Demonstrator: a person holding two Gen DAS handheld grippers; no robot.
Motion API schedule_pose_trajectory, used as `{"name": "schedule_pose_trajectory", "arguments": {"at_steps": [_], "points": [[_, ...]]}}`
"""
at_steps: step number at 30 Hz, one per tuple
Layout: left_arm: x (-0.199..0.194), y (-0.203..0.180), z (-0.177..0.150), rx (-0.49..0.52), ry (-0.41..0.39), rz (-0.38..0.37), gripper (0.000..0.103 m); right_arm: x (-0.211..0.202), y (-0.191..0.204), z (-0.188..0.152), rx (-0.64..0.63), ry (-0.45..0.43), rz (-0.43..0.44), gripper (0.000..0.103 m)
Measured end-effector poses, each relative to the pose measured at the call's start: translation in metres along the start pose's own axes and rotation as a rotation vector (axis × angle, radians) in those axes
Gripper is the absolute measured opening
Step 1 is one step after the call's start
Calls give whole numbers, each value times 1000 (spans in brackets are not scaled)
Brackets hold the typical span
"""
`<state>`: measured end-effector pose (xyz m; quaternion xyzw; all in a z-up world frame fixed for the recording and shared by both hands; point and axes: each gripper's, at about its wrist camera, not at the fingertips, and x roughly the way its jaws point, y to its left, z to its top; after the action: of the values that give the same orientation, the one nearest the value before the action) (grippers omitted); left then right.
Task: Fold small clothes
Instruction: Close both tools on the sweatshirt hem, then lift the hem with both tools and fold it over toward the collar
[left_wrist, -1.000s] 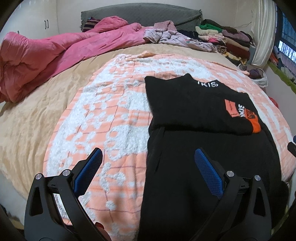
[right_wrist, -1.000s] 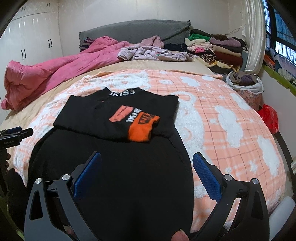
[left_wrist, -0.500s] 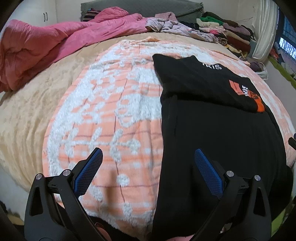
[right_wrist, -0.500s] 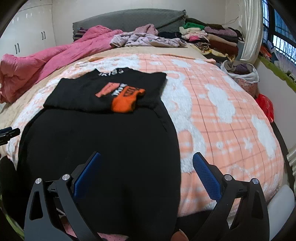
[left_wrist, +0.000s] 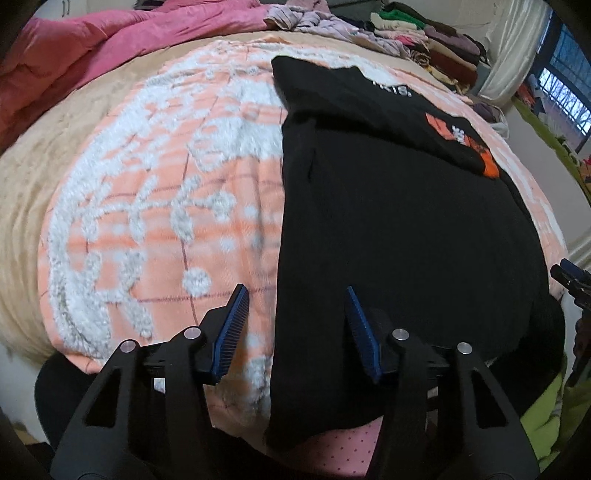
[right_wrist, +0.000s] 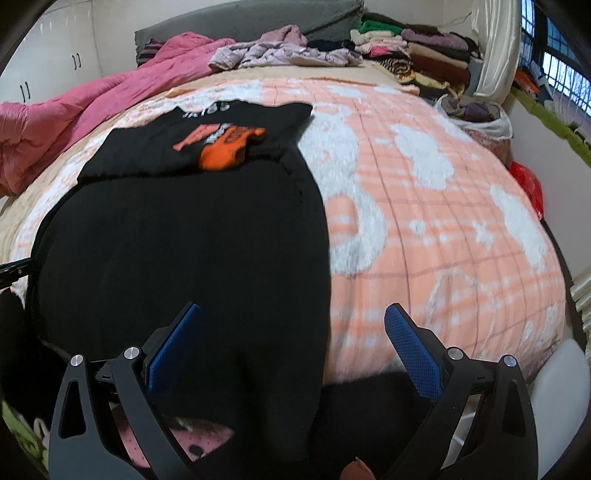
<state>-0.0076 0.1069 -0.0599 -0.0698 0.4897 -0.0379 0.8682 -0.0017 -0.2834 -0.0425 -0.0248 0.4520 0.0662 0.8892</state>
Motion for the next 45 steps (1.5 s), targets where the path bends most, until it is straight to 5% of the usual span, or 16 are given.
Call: {"name": "schedule_pose_trajectory", "arguments": {"at_steps": [12, 15, 17, 19, 30, 35, 37, 39, 45], "points": [[-2, -1, -17, -6, 28, -6, 51, 13, -5, -20, 57, 86, 104, 97], [-3, 1, -22, -16, 38, -17, 51, 17, -5, -22, 72, 104, 148, 70], [-3, 3, -23, -23, 42, -23, 51, 18, -6, -24, 85, 114, 177, 64], [-3, 5, -25, -33, 46, -30, 51, 18, -6, -25, 85, 114, 198, 37], [4, -3, -30, -15, 65, -18, 54, 24, -6, -28, 80, 128, 189, 44], [3, -4, -29, -5, 59, -1, 46, 18, -10, -30, 71, 118, 199, 24], [1, -4, -28, -1, 53, 9, 33, 13, -10, -29, 64, 111, 201, 12], [-1, -7, -28, 7, 55, -20, 14, 9, -9, -27, 49, 101, 210, 9], [-5, -14, -27, 38, 45, -8, 7, -1, -5, -23, 34, 72, 238, 9]]}}
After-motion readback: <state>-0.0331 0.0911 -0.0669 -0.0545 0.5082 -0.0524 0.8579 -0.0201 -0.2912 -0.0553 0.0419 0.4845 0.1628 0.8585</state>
